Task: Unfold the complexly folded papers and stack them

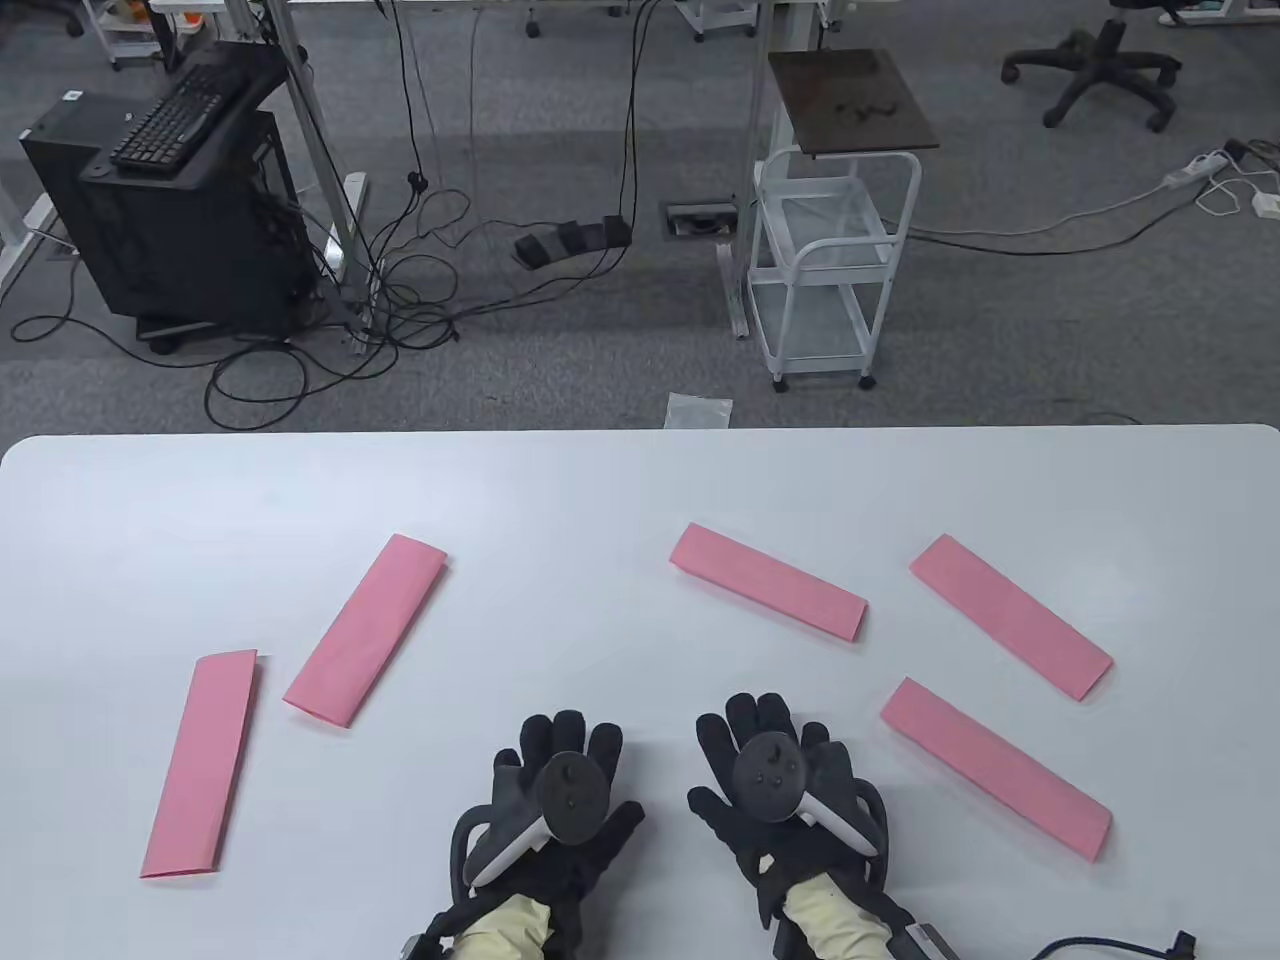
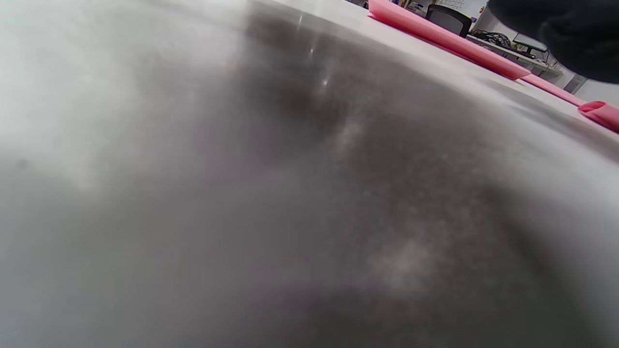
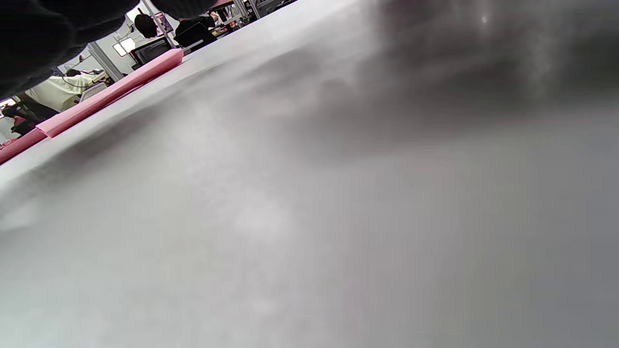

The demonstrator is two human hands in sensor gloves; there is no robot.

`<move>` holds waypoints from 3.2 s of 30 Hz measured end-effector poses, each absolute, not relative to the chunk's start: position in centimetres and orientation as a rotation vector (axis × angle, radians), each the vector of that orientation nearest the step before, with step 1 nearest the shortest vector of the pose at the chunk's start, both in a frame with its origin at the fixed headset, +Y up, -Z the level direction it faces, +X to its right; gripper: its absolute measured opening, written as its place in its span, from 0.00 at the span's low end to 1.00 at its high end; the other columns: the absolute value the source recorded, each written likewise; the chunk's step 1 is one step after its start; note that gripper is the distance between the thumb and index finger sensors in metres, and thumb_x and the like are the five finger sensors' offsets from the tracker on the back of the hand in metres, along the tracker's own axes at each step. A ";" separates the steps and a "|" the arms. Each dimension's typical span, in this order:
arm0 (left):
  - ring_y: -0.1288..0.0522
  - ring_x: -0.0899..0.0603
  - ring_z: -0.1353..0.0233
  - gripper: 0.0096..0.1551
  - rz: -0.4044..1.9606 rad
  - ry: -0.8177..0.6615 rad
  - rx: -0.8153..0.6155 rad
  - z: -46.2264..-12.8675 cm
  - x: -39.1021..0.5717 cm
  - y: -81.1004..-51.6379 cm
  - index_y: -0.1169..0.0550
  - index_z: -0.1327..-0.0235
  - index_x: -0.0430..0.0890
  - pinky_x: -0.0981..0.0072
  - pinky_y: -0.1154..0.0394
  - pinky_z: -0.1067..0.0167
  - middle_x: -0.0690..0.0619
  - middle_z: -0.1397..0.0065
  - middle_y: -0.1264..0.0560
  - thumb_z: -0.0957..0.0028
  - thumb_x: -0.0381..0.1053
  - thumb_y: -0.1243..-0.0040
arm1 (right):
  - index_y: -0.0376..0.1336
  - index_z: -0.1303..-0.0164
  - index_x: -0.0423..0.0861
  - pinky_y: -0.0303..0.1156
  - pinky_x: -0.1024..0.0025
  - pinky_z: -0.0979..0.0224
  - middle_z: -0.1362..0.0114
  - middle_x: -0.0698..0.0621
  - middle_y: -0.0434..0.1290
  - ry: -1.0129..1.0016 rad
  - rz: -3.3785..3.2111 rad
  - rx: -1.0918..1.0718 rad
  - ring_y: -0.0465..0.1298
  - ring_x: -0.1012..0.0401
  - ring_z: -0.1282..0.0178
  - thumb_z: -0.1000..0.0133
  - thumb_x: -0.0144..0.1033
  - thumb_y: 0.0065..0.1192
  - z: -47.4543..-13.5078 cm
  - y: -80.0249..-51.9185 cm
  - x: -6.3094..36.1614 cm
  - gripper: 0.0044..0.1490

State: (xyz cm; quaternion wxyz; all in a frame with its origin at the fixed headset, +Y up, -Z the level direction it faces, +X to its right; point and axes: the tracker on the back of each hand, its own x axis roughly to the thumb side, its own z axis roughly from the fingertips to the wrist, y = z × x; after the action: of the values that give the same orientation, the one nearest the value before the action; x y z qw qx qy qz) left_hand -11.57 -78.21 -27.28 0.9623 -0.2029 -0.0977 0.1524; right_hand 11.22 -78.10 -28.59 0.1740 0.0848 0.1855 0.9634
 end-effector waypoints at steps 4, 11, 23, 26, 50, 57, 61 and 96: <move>0.81 0.37 0.22 0.45 0.319 -0.203 -0.400 -27.1 -11.5 -78.0 0.68 0.22 0.59 0.39 0.78 0.31 0.52 0.19 0.78 0.38 0.67 0.62 | 0.33 0.19 0.63 0.13 0.54 0.27 0.14 0.60 0.26 0.525 2.728 0.233 0.17 0.63 0.21 0.39 0.58 0.42 -28.7 -78.1 11.5 0.42; 0.81 0.37 0.22 0.44 0.335 -0.213 -0.397 -27.1 -11.4 -77.9 0.66 0.22 0.59 0.39 0.78 0.32 0.52 0.19 0.77 0.38 0.67 0.62 | 0.32 0.19 0.64 0.13 0.54 0.26 0.14 0.60 0.26 0.518 2.702 0.127 0.17 0.63 0.21 0.40 0.59 0.45 -29.7 -76.7 14.3 0.44; 0.81 0.37 0.23 0.44 0.341 -0.220 -0.381 -27.1 -11.4 -77.6 0.66 0.22 0.58 0.39 0.78 0.32 0.52 0.19 0.77 0.38 0.67 0.62 | 0.29 0.22 0.67 0.12 0.53 0.26 0.14 0.62 0.23 0.552 2.690 -0.433 0.17 0.64 0.20 0.45 0.61 0.54 -30.9 -75.1 27.6 0.52; 0.82 0.37 0.23 0.44 0.338 -0.224 -0.375 -27.1 -11.4 -77.6 0.66 0.22 0.58 0.39 0.78 0.32 0.52 0.19 0.77 0.38 0.67 0.62 | 0.29 0.23 0.67 0.12 0.53 0.26 0.14 0.63 0.26 0.581 2.669 -0.520 0.17 0.64 0.20 0.47 0.60 0.56 -30.6 -75.5 29.7 0.54; 0.81 0.37 0.23 0.43 0.375 -0.216 -0.387 -27.2 -11.6 -77.4 0.65 0.21 0.58 0.39 0.78 0.31 0.51 0.18 0.76 0.38 0.66 0.62 | 0.45 0.20 0.58 0.31 0.50 0.18 0.12 0.51 0.45 0.500 2.732 -0.492 0.42 0.51 0.15 0.39 0.39 0.47 -30.7 -76.7 29.2 0.35; 0.81 0.37 0.23 0.44 0.418 -0.205 -0.386 -27.8 -12.3 -77.3 0.65 0.21 0.58 0.38 0.78 0.32 0.51 0.18 0.76 0.38 0.67 0.61 | 0.43 0.20 0.58 0.32 0.49 0.18 0.12 0.52 0.44 0.285 2.583 -0.083 0.42 0.51 0.14 0.38 0.41 0.45 -31.0 -73.1 21.7 0.35; 0.81 0.36 0.22 0.44 0.539 -0.207 -0.394 -27.9 -13.1 -77.4 0.65 0.21 0.57 0.37 0.78 0.32 0.50 0.17 0.75 0.39 0.67 0.61 | 0.43 0.20 0.60 0.31 0.49 0.19 0.12 0.52 0.43 0.170 2.233 0.103 0.41 0.52 0.14 0.38 0.43 0.44 -31.1 -72.5 16.6 0.35; 0.21 0.41 0.34 0.19 1.247 -0.083 -0.295 -29.4 -19.4 -76.8 0.24 0.38 0.52 0.46 0.30 0.32 0.53 0.39 0.18 0.41 0.52 0.43 | 0.69 0.38 0.45 0.38 0.39 0.19 0.40 0.47 0.75 -0.092 1.713 0.199 0.65 0.47 0.26 0.43 0.41 0.60 -31.5 -73.4 16.6 0.25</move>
State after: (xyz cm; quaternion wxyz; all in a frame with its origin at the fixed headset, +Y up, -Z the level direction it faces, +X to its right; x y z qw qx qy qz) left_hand -19.38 -76.78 -29.39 0.8008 -0.1375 -0.0388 0.5816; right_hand 16.56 -73.42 -31.48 0.6497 0.0878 -0.0406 0.7540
